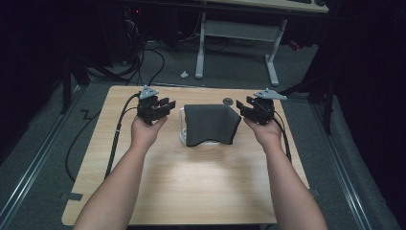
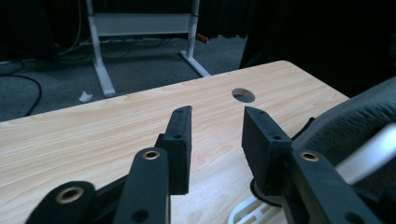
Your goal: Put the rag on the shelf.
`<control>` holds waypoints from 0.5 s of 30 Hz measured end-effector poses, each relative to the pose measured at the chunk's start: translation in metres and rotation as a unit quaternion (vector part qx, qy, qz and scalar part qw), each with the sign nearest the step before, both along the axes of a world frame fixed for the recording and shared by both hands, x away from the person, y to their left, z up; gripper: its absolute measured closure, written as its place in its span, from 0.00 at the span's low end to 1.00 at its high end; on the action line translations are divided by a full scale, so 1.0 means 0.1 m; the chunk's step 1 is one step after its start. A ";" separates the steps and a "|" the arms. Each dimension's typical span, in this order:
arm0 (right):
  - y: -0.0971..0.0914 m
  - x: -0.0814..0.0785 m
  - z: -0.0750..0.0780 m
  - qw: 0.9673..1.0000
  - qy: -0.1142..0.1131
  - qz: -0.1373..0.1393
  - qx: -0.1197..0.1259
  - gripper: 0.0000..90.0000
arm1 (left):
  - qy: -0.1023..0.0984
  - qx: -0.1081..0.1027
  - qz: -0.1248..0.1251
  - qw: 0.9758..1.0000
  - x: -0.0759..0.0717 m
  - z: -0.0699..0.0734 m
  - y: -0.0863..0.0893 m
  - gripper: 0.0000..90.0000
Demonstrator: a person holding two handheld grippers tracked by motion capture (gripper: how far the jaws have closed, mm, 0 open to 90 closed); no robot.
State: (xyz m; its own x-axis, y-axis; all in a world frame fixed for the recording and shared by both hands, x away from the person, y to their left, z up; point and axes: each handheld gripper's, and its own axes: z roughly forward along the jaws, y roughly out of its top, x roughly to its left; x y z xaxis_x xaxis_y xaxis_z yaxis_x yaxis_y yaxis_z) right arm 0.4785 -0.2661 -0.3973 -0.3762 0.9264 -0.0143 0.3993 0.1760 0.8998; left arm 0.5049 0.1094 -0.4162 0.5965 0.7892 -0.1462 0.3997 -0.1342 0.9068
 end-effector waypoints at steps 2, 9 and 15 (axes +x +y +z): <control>-0.01 -0.05 0.01 1.000 -0.006 -0.001 -0.006 0.56 | -0.002 -0.002 0.005 1.000 -0.06 -0.01 0.04 0.68; -0.05 -0.27 0.01 1.000 -0.010 0.001 -0.016 0.54 | -0.007 -0.015 0.010 1.000 -0.28 -0.05 0.19 0.65; -0.06 -0.55 -0.02 0.999 -0.033 0.003 -0.022 0.52 | -0.018 -0.026 0.011 0.999 -0.58 -0.09 0.36 0.63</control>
State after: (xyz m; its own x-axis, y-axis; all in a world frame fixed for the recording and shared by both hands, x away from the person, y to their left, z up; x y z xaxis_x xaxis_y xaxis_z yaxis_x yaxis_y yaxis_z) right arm 0.4240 -0.2723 -0.3997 -0.3781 0.9222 -0.0808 0.3382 0.2189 0.9153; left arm 0.4464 0.1457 -0.4254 0.5845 0.7944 -0.1653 0.3688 -0.0786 0.9262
